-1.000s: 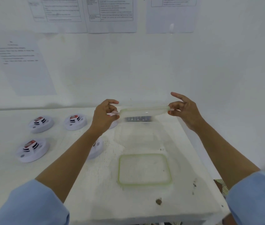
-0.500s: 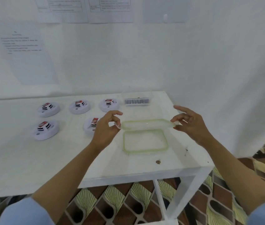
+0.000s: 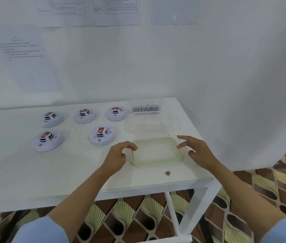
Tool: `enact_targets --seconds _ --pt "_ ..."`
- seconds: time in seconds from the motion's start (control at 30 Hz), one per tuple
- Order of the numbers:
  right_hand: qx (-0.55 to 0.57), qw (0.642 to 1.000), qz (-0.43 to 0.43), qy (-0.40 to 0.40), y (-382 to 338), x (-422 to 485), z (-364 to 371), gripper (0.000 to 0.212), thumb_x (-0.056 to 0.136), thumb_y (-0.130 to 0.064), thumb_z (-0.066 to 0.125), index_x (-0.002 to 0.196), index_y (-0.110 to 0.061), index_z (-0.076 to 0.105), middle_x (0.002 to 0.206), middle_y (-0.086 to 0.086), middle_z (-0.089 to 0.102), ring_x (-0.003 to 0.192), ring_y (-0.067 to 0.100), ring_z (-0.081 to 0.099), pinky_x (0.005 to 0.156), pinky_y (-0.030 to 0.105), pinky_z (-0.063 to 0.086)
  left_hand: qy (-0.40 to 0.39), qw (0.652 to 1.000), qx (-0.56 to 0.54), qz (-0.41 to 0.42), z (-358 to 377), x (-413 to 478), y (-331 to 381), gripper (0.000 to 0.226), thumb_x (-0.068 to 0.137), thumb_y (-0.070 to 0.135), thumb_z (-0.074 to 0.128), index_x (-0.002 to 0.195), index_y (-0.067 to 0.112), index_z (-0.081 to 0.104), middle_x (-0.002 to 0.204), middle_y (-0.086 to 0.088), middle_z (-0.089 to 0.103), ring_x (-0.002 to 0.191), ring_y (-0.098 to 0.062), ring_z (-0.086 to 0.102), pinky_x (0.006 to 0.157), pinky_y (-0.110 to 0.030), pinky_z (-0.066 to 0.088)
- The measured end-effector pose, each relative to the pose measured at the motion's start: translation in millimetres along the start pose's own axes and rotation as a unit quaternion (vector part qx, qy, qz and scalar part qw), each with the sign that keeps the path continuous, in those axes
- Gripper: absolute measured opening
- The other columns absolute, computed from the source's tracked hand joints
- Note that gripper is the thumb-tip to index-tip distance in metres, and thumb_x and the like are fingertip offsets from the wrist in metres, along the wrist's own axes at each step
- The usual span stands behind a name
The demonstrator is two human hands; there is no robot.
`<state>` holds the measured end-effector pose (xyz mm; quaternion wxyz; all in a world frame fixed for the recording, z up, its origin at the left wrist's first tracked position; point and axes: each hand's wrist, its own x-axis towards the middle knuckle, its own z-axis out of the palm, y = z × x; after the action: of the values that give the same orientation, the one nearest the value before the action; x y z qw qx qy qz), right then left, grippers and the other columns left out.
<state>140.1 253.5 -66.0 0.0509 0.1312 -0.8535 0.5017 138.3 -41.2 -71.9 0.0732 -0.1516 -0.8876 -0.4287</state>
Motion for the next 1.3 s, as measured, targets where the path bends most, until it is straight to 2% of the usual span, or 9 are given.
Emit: enact_targets --seconds 0.1,0.2,0.23,0.3,0.43,0.57,0.77,1.03,1.3 --pt "0.037 0.998 0.022 0.042 -2.3 5.4 -8.0 0.070 0.072 0.023 0.045 0.111 -0.035 0.056 0.100 -0.008 0.066 0.099 0.002 0.057 0.088 0.011 0.043 0.033 0.998 -0.033 -0.040 -4.2 5.8 6.9 0.059 0.066 -0.026 0.037 0.094 0.021 0.062 0.103 0.010 0.060 0.104 -0.003 0.051 0.082 0.006 0.029" --pt "0.101 0.989 0.108 0.010 -8.5 15.4 -18.9 0.051 0.078 0.010 0.059 0.106 -0.033 0.062 0.112 0.001 0.054 0.088 0.019 0.055 0.085 0.028 0.044 0.029 0.986 -0.091 -0.137 -6.6 13.4 8.8 0.045 0.081 -0.004 0.059 0.113 0.026 0.050 0.102 0.004 0.052 0.101 -0.019 0.052 0.081 -0.015 0.042" --pt "0.113 0.984 0.136 -0.024 -10.0 17.8 -21.3 0.046 0.079 0.005 0.062 0.106 -0.032 0.063 0.115 0.005 0.050 0.091 0.022 0.055 0.086 0.033 0.043 -0.003 0.976 -0.120 -0.184 -7.0 14.9 9.9 0.050 0.082 0.004 0.065 0.120 0.029 0.045 0.104 -0.001 0.049 0.102 -0.023 0.052 0.079 -0.024 0.046" --pt "0.133 0.972 0.173 -0.083 -10.1 21.8 -21.8 0.040 0.080 0.001 0.064 0.108 -0.028 0.064 0.114 0.009 0.046 0.094 0.025 0.055 0.087 0.036 0.046 -0.054 0.958 -0.153 -0.237 -7.5 16.1 13.0 0.064 0.079 0.006 0.070 0.127 0.034 0.037 0.107 -0.007 0.044 0.101 -0.029 0.053 0.070 -0.030 0.051" --pt "0.128 0.964 0.199 -0.123 -6.3 30.1 -11.4 0.037 0.079 0.002 0.065 0.110 -0.019 0.064 0.114 0.012 0.046 0.088 0.025 0.056 0.073 0.028 0.055 -0.057 0.955 -0.164 -0.242 -4.3 16.0 12.3 0.061 0.078 -0.008 0.065 0.120 0.031 0.046 0.111 -0.011 0.041 0.096 -0.030 0.053 0.068 -0.030 0.055" --pt "0.086 0.970 0.201 -0.109 -1.9 37.5 -5.0 0.031 0.077 0.000 0.068 0.102 -0.018 0.067 0.117 0.009 0.050 0.074 0.021 0.057 0.065 0.024 0.054 -0.073 0.955 -0.154 -0.242 -0.8 15.6 11.5 0.037 0.082 -0.007 0.057 0.109 0.017 0.061 0.108 -0.009 0.048 0.087 -0.020 0.057 0.063 -0.018 0.054" --pt "0.100 0.969 0.197 -0.109 0.4 44.5 -4.0 0.030 0.076 0.002 0.068 0.100 -0.016 0.067 0.109 0.007 0.057 0.066 0.017 0.057 0.054 0.019 0.049 -0.064 0.954 -0.160 -0.245 0.0 23.9 5.1 0.035 0.084 -0.008 0.053 0.111 0.012 0.063 0.096 0.001 0.054 0.078 -0.014 0.058 0.061 -0.015 0.054" --pt "0.101 0.970 0.199 -0.099 4.4 59.4 -5.0 0.031 0.077 0.002 0.068 0.103 -0.014 0.066 0.086 0.000 0.059 0.059 0.016 0.055 0.053 0.020 0.049 -0.051 0.956 -0.156 -0.244 2.9 39.0 0.8 0.037 0.083 -0.010 0.053 0.111 0.012 0.063 0.098 -0.005 0.054 0.081 -0.017 0.057 0.064 -0.019 0.055" --pt "0.103 0.971 0.192 -0.101 10.2 77.1 -6.9 0.031 0.077 0.003 0.068 0.104 -0.012 0.066 0.087 0.002 0.057 0.058 0.018 0.054 0.055 0.023 0.051 -0.045 0.953 -0.160 -0.254 3.8 54.0 -1.2 0.037 0.083 -0.010 0.052 0.113 0.009 0.062 0.093 -0.001 0.054 0.078 -0.015 0.059 0.068 -0.021 0.056"
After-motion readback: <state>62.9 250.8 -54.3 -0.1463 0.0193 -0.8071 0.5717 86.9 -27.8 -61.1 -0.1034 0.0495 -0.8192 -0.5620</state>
